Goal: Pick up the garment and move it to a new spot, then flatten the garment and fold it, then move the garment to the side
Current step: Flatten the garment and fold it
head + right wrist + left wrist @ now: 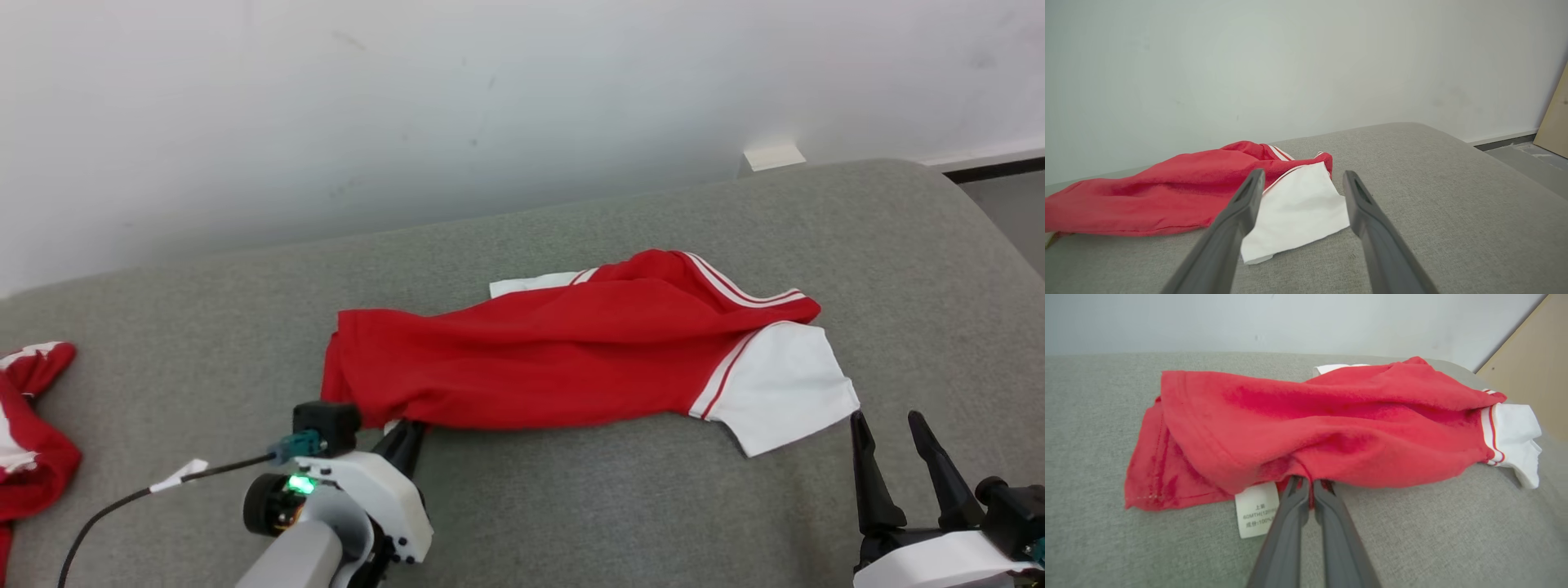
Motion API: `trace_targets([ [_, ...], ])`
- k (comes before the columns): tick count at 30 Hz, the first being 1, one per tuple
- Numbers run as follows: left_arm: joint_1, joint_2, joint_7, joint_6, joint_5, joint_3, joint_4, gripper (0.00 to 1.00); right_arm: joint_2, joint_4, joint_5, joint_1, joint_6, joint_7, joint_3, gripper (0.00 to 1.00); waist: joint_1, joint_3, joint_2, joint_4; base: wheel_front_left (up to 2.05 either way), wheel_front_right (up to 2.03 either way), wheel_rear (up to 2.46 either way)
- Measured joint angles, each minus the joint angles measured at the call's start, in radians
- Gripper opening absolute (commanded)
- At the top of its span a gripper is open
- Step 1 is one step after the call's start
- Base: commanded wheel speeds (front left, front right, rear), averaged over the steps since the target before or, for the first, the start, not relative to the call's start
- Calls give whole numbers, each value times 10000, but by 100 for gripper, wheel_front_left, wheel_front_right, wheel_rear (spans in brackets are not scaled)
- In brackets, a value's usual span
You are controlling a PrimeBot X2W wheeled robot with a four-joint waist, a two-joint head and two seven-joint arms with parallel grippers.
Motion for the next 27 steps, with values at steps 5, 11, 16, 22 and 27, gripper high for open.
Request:
trace_targets([
  [5, 614, 268, 165, 274, 104, -117, -1080, 0, -19, -109, -54, 79, 0, 2, -50, 100, 0, -226, 0, 521, 0, 0, 0],
  [11, 1528, 993, 995, 878, 286, -347, -3003, 0, -138, -199, -86, 350, 0, 35, -311, 100, 0, -422, 0, 1243, 0, 0, 0],
  [16, 2391, 1831, 1572, 1465, 650, -512, -4477, 0, -144, -336, -153, 514, 0, 150, -491, 100, 0, -476, 0, 1732, 0, 0, 0],
  [22, 3165, 2105, 2042, 1747, 897, -984, -5104, 100, -157, -426, -228, 627, 0, 297, -512, 100, 0, -475, 0, 1975, 0, 0, 0],
  [27, 3464, 1889, 1944, 1778, 807, -1066, -4857, 100, -171, -481, -234, 627, 0, 407, -443, 100, 0, -525, 0, 1908, 0, 0, 0],
])
